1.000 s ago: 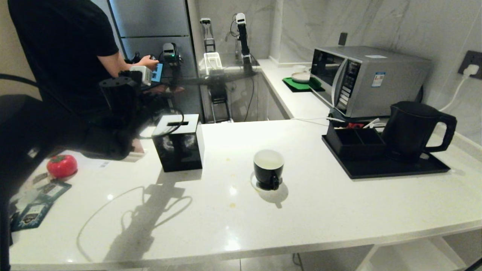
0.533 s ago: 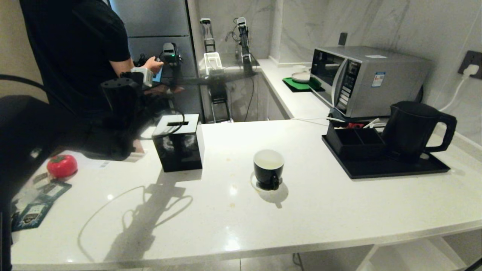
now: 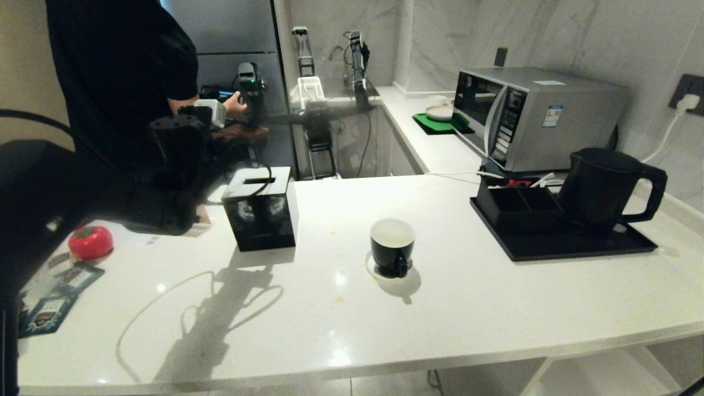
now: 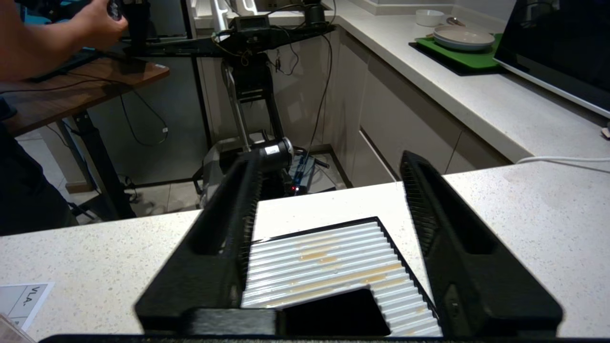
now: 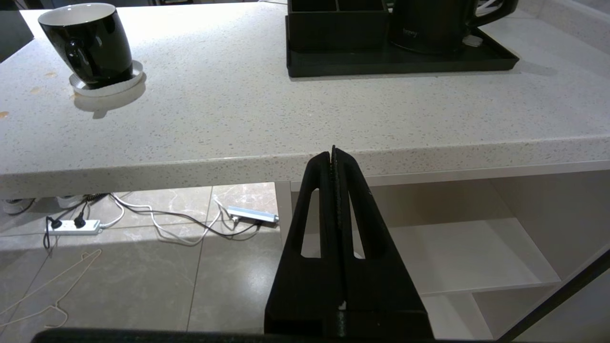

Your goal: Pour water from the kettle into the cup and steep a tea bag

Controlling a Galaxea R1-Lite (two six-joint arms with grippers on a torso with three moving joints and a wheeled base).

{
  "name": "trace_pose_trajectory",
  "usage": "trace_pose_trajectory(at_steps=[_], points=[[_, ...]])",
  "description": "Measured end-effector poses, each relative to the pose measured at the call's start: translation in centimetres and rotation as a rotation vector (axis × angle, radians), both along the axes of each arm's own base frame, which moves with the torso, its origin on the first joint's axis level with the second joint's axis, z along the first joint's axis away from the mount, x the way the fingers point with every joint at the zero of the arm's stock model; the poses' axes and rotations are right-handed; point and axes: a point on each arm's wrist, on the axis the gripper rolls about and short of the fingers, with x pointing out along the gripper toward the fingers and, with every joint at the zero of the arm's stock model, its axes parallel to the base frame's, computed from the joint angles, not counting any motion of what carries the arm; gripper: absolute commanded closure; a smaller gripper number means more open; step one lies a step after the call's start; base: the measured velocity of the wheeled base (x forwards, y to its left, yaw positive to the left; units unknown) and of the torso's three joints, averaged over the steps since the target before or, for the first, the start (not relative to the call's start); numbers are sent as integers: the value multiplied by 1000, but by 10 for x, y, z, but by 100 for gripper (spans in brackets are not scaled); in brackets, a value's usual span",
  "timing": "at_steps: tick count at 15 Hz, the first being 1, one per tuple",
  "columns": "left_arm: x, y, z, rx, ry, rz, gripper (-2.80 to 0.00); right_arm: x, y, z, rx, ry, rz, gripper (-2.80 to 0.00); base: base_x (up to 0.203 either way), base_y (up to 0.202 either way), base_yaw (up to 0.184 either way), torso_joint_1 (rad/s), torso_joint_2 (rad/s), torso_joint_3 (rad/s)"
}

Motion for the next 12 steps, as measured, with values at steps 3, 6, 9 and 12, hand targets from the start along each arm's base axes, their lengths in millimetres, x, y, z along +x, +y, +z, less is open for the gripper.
trace_pose_trajectory(at_steps=[3,6,9,12], points=[[-1,1,7,-9,-57,10,-280,0,0,0,0,0,0,0,0,0,0,0,0,0],[-3,3,8,-13,-86,14,-280,0,0,0,-1,0,0,0,0,0,0,0,0,0],[-9,4,10,-13,-81,14,-280,0,0,0,0,0,0,0,0,0,0,0,0,0],[-17,5,13,-13,-77,14,0,0,0,0,0,0,0,0,0,0,0,0,0,0]])
